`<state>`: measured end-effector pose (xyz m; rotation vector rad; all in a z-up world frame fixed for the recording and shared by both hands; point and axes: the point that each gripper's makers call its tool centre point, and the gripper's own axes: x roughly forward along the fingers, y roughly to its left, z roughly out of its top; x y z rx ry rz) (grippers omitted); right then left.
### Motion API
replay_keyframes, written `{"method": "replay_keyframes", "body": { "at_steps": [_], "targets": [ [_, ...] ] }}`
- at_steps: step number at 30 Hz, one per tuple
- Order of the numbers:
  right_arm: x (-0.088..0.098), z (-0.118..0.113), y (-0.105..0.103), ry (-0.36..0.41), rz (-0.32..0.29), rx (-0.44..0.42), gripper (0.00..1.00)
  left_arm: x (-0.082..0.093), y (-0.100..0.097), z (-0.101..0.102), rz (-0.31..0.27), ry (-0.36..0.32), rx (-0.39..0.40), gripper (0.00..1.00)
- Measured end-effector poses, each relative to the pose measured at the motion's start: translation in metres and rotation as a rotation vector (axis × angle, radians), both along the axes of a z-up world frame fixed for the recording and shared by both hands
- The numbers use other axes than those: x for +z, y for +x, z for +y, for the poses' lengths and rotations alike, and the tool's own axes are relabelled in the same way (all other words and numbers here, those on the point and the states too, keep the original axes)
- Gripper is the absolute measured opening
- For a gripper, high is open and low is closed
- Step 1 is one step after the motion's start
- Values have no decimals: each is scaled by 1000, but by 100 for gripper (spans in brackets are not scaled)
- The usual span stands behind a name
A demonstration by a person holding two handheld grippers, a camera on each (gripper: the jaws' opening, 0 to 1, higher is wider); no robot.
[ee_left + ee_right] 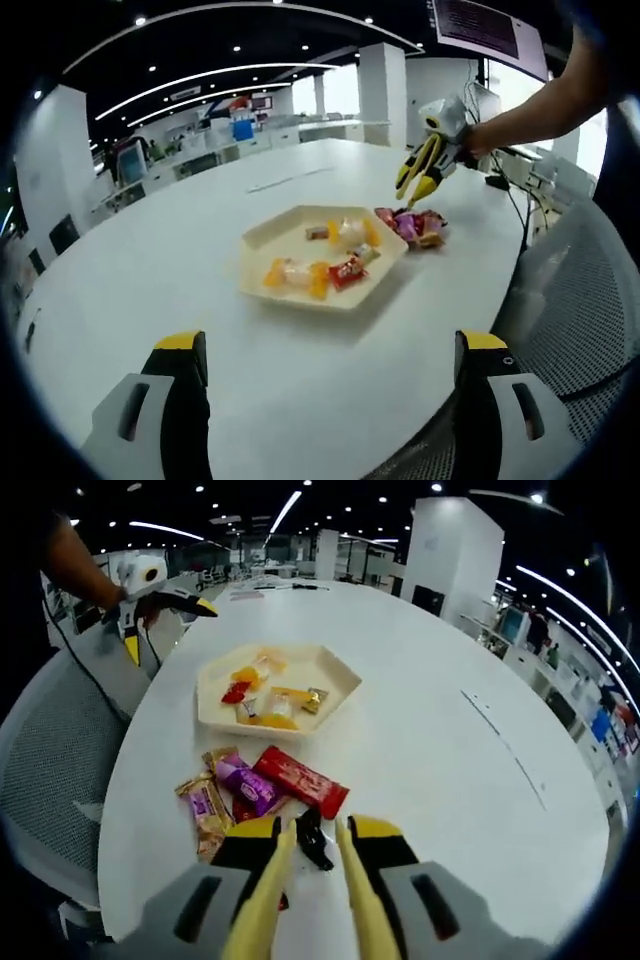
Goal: Place the target food into the container with the food tongs after gripping and lifting it, then release it inside without dropping or visibly crushing the food.
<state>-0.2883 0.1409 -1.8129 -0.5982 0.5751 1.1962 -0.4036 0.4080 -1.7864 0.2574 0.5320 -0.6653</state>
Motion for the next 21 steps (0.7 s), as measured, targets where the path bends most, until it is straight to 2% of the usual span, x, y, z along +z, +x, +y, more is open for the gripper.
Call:
{"method": "replay_keyframes", "body": {
  "at_steps": [6,14,17,21],
  "targets": [
    [-15,-2,0,-31,18,16,25,-1,0,0,7,1,0,100],
    [-15,-1,-1,-23,27,2,25,-4,-3,-2,16,11,-19,100],
    [-17,0,-1,-21,52,-7,24,-4,-2,-2,17,10,-18,99],
    [-19,1,-3,-128,58,-33,21,-5,-3,-1,20,15,-18,99]
  ]
}}
